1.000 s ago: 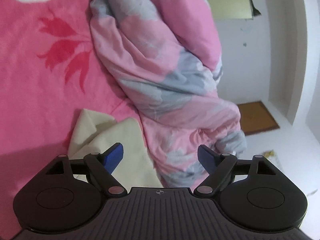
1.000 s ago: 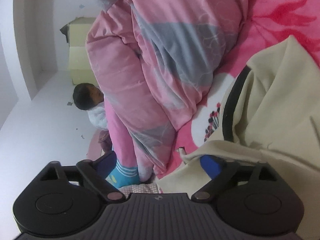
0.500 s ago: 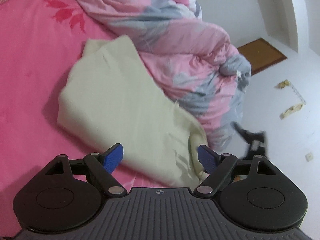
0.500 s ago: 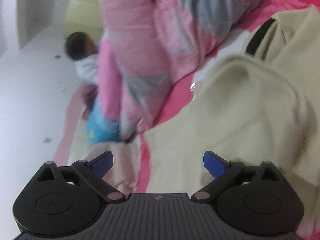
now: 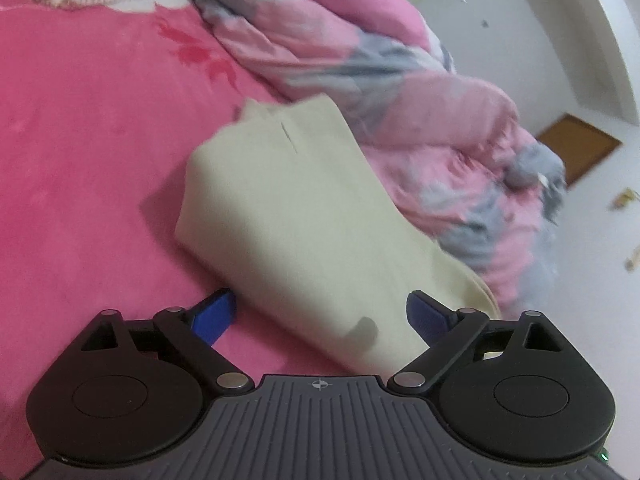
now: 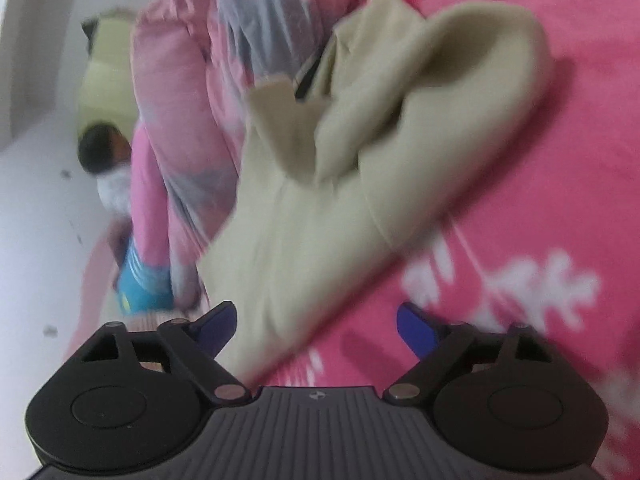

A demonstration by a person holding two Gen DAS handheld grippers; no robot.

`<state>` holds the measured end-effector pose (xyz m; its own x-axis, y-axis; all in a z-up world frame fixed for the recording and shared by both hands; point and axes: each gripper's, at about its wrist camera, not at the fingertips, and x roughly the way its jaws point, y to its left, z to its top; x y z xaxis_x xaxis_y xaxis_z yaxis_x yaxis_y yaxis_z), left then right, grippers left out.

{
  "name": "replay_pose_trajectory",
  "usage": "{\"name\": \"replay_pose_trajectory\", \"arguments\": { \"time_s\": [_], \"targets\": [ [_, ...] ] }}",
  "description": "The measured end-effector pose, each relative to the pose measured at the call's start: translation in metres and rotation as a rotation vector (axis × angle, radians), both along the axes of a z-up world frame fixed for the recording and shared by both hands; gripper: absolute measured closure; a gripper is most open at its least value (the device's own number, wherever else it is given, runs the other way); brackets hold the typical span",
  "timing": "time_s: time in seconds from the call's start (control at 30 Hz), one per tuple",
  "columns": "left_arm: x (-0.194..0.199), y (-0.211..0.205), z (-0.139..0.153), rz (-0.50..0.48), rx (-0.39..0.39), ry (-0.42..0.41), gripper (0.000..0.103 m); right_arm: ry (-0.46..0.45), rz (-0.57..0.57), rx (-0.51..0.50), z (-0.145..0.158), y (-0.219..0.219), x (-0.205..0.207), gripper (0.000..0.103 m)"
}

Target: Fold clothes

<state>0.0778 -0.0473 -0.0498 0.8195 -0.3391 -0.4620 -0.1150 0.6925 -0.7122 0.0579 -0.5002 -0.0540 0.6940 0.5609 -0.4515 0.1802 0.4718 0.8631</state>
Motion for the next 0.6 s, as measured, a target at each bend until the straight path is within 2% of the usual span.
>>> {"name": "replay_pose_trajectory", "arguments": {
  "time_s": [0.1, 0.13, 0.17, 0.2, 0.23, 0.27, 0.3, 0.37, 0.4, 0.5, 0.6],
  "targets": [
    [0.012, -0.005, -0.002, 0.076, 0.026, -0.001, 0.011, -0.029, -0.054, 0.017, -0.009, 0.002, 0.018, 0.019],
    [0.017, -0.007, -0.002, 0.101, 0.034, -0.002, 0.016, -0.036, -0.073, 0.017, -0.012, 0.004, 0.024, 0.020],
    [0.019, -0.009, -0.002, 0.128, 0.051, 0.006, 0.028, -0.042, -0.091, 0.017, -0.015, 0.005, 0.030, 0.023],
    [0.021, -0.011, -0.002, 0.156, 0.072, 0.017, 0.035, -0.048, -0.105, 0.010, -0.015, 0.007, 0.033, 0.027],
    [0.023, -0.012, -0.002, 0.179, 0.090, 0.032, 0.055, -0.053, -0.119, 0.004, -0.016, 0.008, 0.036, 0.029],
    [0.025, -0.011, -0.002, 0.191, 0.094, 0.048, 0.067, -0.058, -0.131, -0.006, -0.017, 0.010, 0.039, 0.041],
    [0.026, -0.010, -0.002, 0.198, 0.093, 0.063, 0.070, -0.059, -0.131, -0.032, -0.017, 0.011, 0.041, 0.063],
    [0.024, -0.009, 0.003, 0.197, 0.098, 0.065, 0.082, -0.048, -0.126, -0.061, -0.020, 0.015, 0.044, 0.078],
    [0.021, -0.011, 0.008, 0.195, 0.112, 0.055, 0.084, -0.057, -0.129, -0.053, -0.019, 0.016, 0.043, 0.083],
    [0.010, -0.014, 0.021, 0.191, 0.145, 0.017, 0.087, -0.085, -0.134, -0.037, -0.015, 0.018, 0.037, 0.087],
    [-0.007, -0.009, 0.031, 0.176, 0.105, 0.030, 0.087, -0.103, -0.139, -0.020, -0.008, 0.019, 0.027, 0.088]
  ]
}}
